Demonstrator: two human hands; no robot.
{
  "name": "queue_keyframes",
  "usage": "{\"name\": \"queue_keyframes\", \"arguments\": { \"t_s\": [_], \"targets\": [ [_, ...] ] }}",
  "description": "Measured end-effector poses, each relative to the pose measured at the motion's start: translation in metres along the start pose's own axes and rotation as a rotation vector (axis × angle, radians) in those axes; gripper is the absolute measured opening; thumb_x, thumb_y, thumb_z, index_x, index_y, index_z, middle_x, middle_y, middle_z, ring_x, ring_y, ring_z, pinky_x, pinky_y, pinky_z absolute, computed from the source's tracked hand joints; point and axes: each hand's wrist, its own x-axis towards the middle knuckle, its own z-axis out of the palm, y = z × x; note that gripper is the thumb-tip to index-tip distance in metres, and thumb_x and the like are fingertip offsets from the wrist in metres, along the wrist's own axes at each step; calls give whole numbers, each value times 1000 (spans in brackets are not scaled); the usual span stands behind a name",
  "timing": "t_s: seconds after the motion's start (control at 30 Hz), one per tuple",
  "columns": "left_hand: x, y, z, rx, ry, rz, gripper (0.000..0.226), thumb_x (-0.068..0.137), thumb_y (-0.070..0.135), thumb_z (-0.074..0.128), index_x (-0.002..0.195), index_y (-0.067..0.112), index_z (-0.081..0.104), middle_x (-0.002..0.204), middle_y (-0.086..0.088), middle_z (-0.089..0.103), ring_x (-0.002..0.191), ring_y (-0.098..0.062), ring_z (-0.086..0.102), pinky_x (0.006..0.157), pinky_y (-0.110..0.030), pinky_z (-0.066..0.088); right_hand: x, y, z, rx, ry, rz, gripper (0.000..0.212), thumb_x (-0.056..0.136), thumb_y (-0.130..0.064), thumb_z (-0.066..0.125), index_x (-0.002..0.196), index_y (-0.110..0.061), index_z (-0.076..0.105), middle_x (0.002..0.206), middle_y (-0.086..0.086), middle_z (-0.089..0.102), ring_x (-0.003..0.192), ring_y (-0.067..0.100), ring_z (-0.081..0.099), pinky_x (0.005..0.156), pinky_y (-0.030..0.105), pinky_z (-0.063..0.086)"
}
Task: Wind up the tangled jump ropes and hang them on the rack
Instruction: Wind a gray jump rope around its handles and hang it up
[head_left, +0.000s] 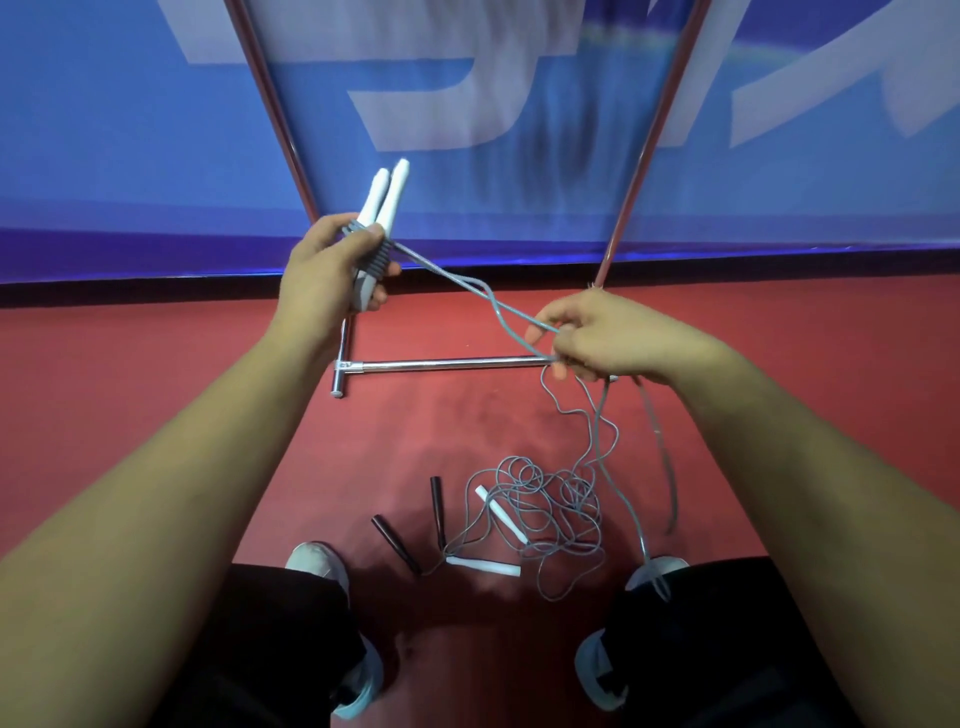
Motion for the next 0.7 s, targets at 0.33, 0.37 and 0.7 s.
{"name": "queue_keyframes", "arguments": {
  "t_s": [0.33,0.37,0.7],
  "targets": [
    [8,-7,-9,86,29,-31,11,94,22,66,103,20,60,72,-6,71,64,-26,59,55,-28,45,-3,1,-4,51,147,-138,30,102,-24,53,84,-7,71,49,-6,51,42,9,48,46,18,40],
    [7,-7,-9,82,23,-33,11,94,22,66,103,20,61,73,-6,71,64,-26,60,55,-29,45,-3,3,-5,92,143,-84,31,102,-19,53,81,-6,71,50,-2,54,42,9,49,45,20,40],
    [0,-5,-5,286,-46,16,21,93,14,69,110,14,56,86,-14,68,53,-11,64,48,-19,47,-13,-9,-7,-35,85,-195,15,93,-29,68,80,-21,70,50,-9,45,45,5,37,46,20,34]
  ]
}}
